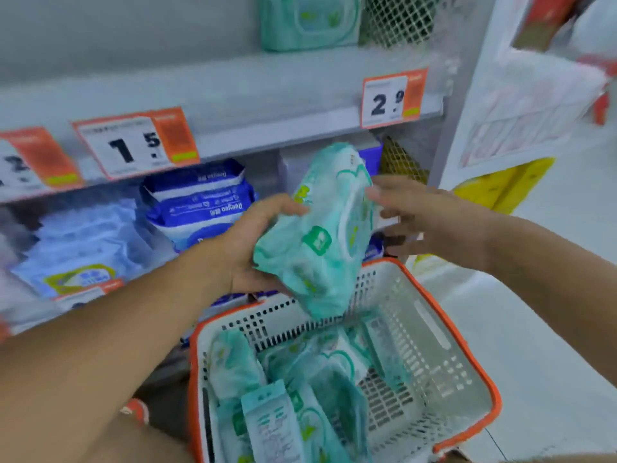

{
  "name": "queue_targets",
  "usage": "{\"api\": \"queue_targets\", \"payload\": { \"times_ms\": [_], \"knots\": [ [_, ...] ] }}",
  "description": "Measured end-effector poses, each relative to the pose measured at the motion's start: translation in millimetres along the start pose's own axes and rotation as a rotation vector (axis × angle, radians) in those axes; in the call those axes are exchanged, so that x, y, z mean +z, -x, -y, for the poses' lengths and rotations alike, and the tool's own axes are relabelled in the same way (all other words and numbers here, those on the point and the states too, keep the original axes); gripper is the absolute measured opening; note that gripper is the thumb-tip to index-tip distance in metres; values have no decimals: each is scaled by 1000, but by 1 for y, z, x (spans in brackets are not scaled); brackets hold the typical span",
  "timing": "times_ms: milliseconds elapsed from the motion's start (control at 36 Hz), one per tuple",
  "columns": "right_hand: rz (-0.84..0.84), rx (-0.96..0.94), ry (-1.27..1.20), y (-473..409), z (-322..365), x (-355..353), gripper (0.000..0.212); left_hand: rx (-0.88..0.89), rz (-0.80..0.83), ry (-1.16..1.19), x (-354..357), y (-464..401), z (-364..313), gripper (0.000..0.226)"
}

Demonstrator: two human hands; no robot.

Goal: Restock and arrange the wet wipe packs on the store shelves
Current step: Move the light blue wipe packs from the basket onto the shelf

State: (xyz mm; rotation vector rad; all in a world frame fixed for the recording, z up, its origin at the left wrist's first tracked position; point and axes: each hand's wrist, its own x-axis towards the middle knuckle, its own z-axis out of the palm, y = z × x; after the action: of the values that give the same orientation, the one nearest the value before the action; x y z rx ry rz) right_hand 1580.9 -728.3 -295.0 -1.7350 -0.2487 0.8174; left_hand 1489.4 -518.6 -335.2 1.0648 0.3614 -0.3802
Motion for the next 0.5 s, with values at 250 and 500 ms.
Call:
{"api": "queue_targets", "payload": {
  "times_ms": [250, 500],
  "knots": [
    [198, 6, -325, -45, 0, 21, 68, -131, 34, 155, -17, 8, -9, 36],
    [54, -57, -297, -51, 3, 1, 81, -5, 33, 169, -14, 35, -39, 76]
  ]
}}
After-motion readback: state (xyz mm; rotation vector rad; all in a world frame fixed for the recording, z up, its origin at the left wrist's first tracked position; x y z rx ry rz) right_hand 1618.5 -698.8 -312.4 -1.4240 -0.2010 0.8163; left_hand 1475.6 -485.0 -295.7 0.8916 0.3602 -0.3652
